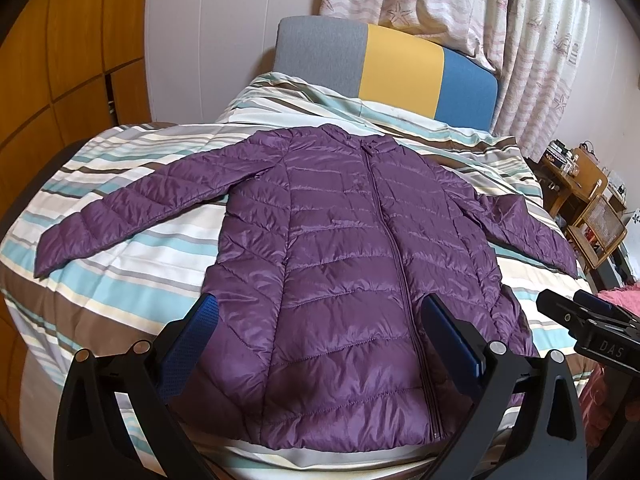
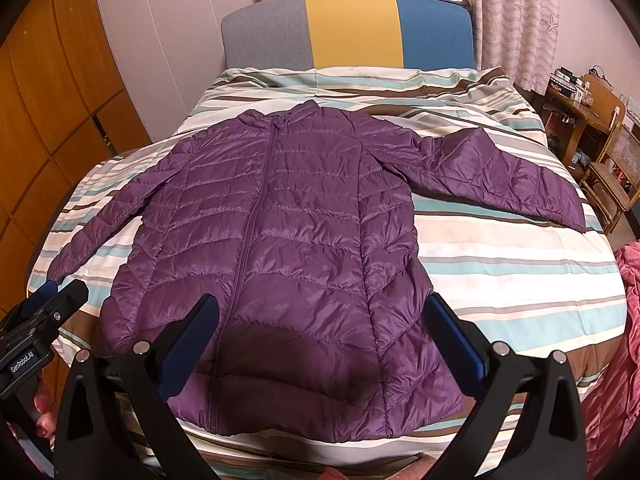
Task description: Fold large clothes
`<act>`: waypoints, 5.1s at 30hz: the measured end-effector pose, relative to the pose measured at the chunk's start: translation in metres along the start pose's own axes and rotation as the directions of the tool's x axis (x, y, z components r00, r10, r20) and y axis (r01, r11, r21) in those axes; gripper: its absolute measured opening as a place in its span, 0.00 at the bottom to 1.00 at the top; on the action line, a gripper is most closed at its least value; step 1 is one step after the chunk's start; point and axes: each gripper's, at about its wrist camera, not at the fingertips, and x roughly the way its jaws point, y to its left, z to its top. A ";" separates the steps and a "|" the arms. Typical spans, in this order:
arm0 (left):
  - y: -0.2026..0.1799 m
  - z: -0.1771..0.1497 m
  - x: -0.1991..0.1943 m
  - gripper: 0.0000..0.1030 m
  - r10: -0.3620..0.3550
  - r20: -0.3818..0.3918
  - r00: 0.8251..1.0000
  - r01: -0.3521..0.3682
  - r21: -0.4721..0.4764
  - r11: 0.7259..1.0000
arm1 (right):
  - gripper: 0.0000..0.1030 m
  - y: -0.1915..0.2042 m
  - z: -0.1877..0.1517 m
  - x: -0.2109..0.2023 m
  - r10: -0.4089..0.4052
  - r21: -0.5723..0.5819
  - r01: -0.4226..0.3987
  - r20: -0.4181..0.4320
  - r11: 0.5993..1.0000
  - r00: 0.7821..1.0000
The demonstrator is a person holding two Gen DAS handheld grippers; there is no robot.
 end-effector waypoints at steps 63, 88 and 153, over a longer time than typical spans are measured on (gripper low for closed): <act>0.067 0.036 0.215 0.97 0.206 -0.156 0.966 -0.224 -0.107 0.969 | 0.82 -0.390 0.068 0.157 -0.434 0.857 0.235 -0.014 0.459 0.901; 0.067 0.032 0.216 0.97 0.203 -0.148 0.968 -0.220 -0.114 0.969 | 0.10 -0.155 0.158 0.167 -0.463 0.099 0.463 0.383 0.881 0.799; 0.022 0.099 0.146 0.97 0.175 0.164 0.971 -0.118 -0.305 0.945 | 0.66 -0.112 0.116 0.277 -0.160 0.031 0.157 0.223 0.987 0.962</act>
